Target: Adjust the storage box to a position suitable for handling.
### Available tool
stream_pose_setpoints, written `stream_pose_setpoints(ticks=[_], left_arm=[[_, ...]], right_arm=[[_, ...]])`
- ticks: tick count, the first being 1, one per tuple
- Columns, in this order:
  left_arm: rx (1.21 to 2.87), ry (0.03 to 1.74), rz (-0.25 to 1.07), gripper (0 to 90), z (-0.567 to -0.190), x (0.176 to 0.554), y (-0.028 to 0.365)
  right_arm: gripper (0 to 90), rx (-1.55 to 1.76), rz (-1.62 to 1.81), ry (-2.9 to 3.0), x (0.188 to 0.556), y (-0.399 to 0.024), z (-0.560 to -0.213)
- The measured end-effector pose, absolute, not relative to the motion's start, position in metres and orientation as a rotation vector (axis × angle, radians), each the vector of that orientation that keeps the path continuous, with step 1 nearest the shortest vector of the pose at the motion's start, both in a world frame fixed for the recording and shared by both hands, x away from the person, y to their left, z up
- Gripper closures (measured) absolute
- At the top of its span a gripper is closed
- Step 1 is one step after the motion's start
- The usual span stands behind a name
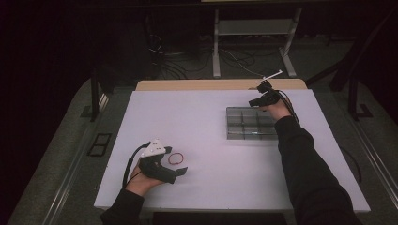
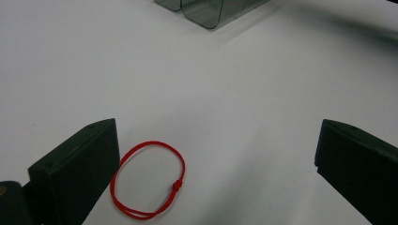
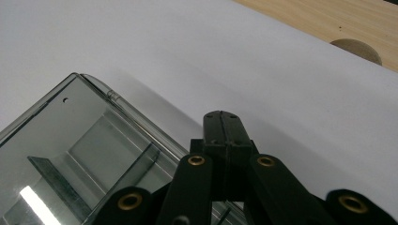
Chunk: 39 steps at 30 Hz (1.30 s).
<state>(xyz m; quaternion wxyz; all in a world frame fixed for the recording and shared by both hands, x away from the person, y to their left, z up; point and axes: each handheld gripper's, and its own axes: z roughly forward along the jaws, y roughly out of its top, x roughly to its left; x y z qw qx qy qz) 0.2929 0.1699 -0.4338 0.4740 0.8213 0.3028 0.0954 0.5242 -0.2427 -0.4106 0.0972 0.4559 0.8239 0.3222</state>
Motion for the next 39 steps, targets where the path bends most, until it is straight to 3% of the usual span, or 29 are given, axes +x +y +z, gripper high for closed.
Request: stream_pose_setpoints(ticks=[39], left_arm=[[2.02, 0.722, 0.226, 0.0, -0.434, 0.292, 0.168]], right_arm=[[89.6, 1.296, 0.904, 2.522, 0.495, -0.241, -0.408]])
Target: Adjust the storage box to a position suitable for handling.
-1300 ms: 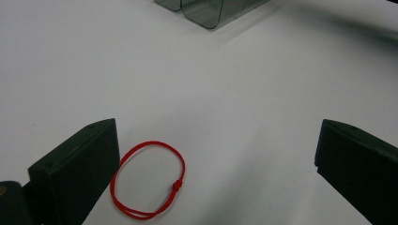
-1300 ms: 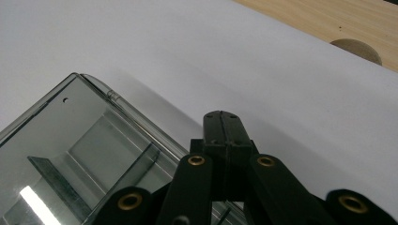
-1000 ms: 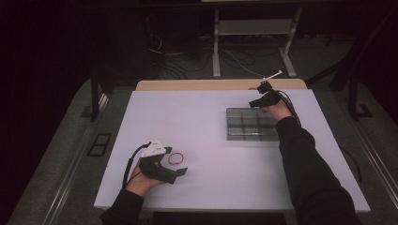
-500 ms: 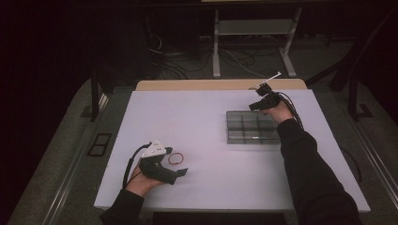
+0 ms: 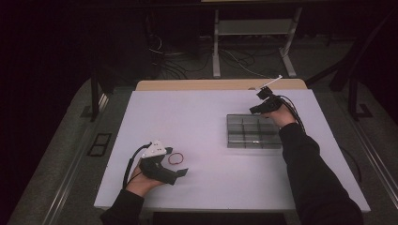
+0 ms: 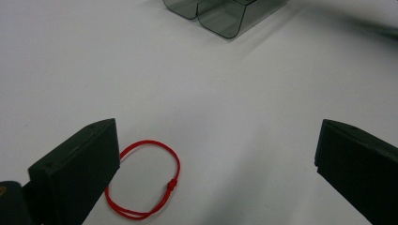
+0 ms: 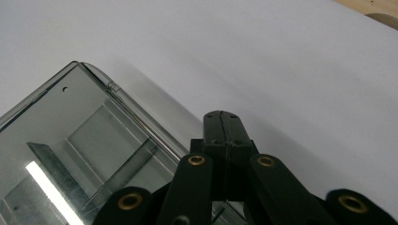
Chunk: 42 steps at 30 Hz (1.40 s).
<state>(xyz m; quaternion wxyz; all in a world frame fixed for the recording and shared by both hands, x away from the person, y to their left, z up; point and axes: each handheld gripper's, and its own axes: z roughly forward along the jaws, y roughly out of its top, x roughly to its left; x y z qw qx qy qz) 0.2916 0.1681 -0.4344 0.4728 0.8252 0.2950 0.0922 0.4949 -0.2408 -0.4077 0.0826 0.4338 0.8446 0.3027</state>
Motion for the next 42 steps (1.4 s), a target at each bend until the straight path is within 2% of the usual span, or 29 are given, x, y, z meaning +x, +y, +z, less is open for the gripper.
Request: stream_pose_setpoints(ticks=[42], left_arm=[[2.025, 0.72, 0.223, 0.0, -0.435, 0.292, 0.167]], right_arm=[[89.6, 1.155, 0.895, 2.659, 0.45, -0.228, -0.414]])
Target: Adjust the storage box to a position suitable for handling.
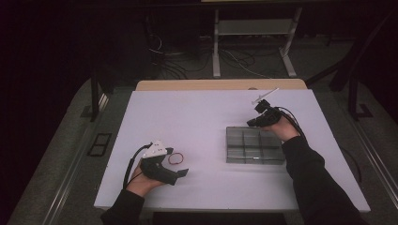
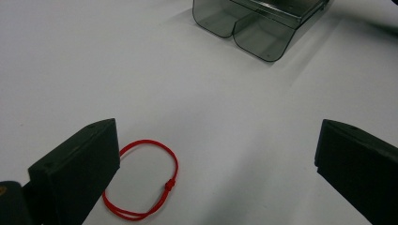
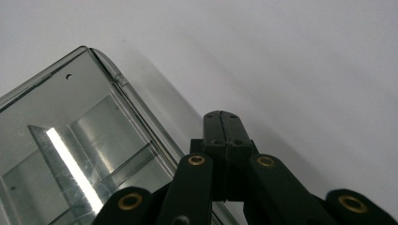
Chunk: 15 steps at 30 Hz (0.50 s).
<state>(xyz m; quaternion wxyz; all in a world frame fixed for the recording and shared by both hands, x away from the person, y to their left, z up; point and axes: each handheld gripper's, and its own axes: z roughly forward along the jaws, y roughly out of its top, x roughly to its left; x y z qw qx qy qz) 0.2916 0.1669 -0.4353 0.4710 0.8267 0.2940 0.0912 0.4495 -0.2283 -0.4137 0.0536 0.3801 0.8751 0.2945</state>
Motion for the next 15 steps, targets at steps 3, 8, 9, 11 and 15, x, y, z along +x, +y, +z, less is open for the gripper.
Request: stream_pose_setpoints(ticks=[3, 8, 9, 11, 15], left_arm=[[2.027, 0.718, 0.223, 0.0, -0.436, 0.292, 0.167], [2.027, 0.719, 0.223, 0.0, -0.436, 0.292, 0.166], [2.026, 0.721, 0.22, 0.0, -0.436, 0.291, 0.166], [2.027, 0.721, 0.22, 0.0, -0.436, 0.291, 0.166], [2.027, 0.72, 0.221, 0.0, -0.436, 0.291, 0.166]], right_arm=[[89.6, 1.143, 0.9, 2.668, 0.445, -0.228, -0.414], [89.6, 1.116, 0.906, 2.681, 0.437, -0.228, -0.414], [89.6, 1.116, 0.906, 2.681, 0.437, -0.228, -0.414], [89.6, 1.109, 0.907, 2.684, 0.434, -0.228, -0.414], [89.6, 1.099, 0.916, 2.695, 0.429, -0.228, -0.414]])
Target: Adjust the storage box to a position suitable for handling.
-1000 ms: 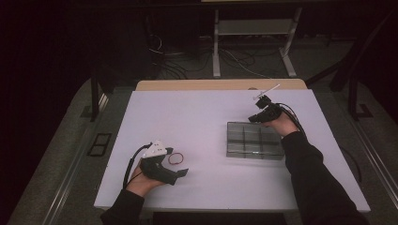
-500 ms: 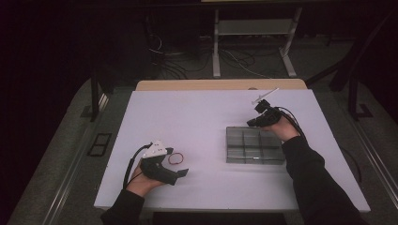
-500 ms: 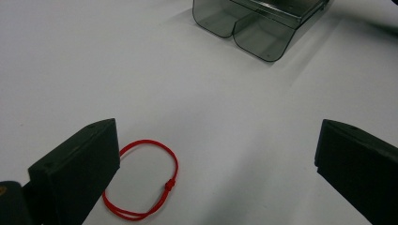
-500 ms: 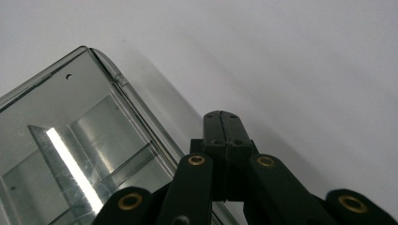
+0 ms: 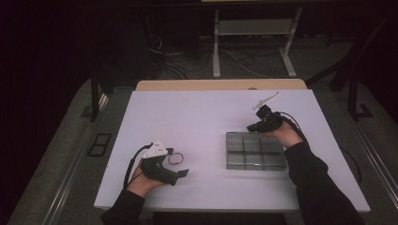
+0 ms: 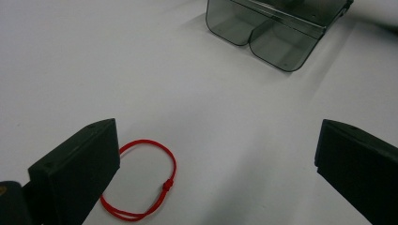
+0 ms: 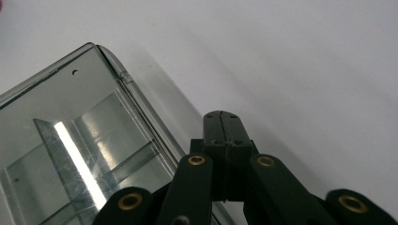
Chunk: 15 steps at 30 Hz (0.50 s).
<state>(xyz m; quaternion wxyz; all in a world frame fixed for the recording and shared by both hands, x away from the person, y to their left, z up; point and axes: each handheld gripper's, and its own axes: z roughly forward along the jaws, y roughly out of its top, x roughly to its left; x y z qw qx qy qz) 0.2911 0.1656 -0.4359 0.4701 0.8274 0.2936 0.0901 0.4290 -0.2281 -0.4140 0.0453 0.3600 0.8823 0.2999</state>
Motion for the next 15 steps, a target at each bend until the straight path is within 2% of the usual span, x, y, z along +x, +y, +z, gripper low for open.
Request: stream_pose_setpoints(ticks=[10, 11, 14, 15], left_arm=[[2.029, 0.723, 0.222, 0.0, -0.436, 0.291, 0.166], [2.033, 0.722, 0.221, 0.0, -0.436, 0.292, 0.167], [2.034, 0.725, 0.222, 0.0, -0.437, 0.292, 0.167], [2.034, 0.725, 0.222, 0.0, -0.437, 0.292, 0.167]], right_arm=[[89.3, 1.128, 1.003, 2.664, 0.422, -0.235, -0.408], [82.3, 1.139, 1.027, 2.645, 0.42, -0.237, -0.405], [77.5, 1.136, 1.059, 2.633, 0.418, -0.24, -0.403], [68.5, 1.142, 1.091, 2.624, 0.417, -0.242, -0.402]])
